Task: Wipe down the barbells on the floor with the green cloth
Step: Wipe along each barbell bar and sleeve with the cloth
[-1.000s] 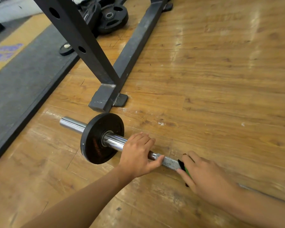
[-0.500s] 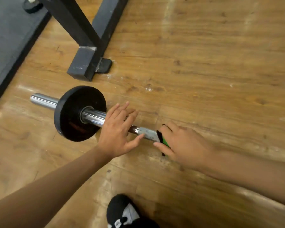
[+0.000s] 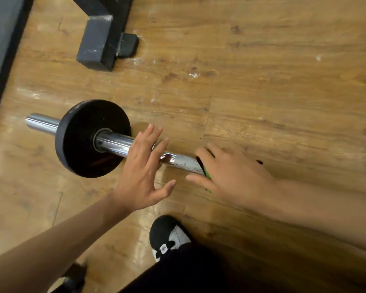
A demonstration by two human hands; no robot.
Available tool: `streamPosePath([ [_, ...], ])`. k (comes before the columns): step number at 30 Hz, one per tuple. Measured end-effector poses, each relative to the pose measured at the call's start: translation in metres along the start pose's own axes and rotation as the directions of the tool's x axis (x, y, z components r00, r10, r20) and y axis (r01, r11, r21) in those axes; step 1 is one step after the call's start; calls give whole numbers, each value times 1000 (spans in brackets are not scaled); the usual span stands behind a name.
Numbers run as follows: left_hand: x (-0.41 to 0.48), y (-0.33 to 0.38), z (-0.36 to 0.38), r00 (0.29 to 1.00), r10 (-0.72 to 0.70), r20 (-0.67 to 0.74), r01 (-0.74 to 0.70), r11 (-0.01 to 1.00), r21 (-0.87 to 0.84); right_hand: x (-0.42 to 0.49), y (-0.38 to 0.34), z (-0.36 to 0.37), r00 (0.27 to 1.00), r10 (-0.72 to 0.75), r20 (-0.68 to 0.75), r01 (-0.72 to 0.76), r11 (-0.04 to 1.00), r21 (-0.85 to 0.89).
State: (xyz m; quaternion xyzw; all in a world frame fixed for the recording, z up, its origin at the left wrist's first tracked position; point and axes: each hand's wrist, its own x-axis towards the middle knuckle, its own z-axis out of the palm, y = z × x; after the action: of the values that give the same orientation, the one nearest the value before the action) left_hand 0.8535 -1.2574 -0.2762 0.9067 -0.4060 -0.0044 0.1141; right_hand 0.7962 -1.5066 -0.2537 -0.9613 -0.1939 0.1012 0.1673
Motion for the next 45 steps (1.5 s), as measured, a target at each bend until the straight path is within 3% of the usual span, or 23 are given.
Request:
streamPosePath([
  [7, 15, -12, -12, 999, 17, 45, -20, 997, 77, -97, 48, 15, 992, -89, -85, 93, 995, 47],
  [12, 11, -8, 3, 992, 4, -122, 2, 999, 50, -37, 6, 15, 999, -33, -6, 33, 993, 114],
  [14, 6, -12, 3, 988, 34, -147, -26, 998, 57, -15, -1, 21, 997, -75, -20, 77, 991, 106],
  [18, 6, -14, 5, 987, 53, -154, -48, 998, 38, -57, 32, 9, 998, -4, 60, -13, 960, 279],
  [21, 10, -8, 10, 975, 49, -215, -38, 998, 53, -117, 62, -2, 995, 78, 60, -90, 969, 232],
  [24, 18, -8, 10, 969, 25, -246, -14, 999, 44, -104, 52, 1, 994, 77, -77, -63, 983, 172],
  [28, 33, -21, 8, 975, 7, -224, 3, 999, 47, -10, 4, 7, 998, 56, 25, -59, 988, 142],
  [30, 46, -25, 5, 982, 0, -189, 9, 999, 48, 6, 0, 6, 999, 46, -19, -44, 995, 84],
  [35, 82, -26, 6, 974, 23, -226, -26, 1000, -13, -64, 55, -6, 984, 149, 97, -146, 989, -40],
  [39, 87, -32, 8, 946, 112, -305, -137, 989, -63, -62, 78, -19, 990, 133, -39, -136, 987, -90],
  [45, 91, -56, 13, 977, 88, -194, -81, 996, 44, 61, 37, -5, 974, 162, -159, -188, 968, -167],
])
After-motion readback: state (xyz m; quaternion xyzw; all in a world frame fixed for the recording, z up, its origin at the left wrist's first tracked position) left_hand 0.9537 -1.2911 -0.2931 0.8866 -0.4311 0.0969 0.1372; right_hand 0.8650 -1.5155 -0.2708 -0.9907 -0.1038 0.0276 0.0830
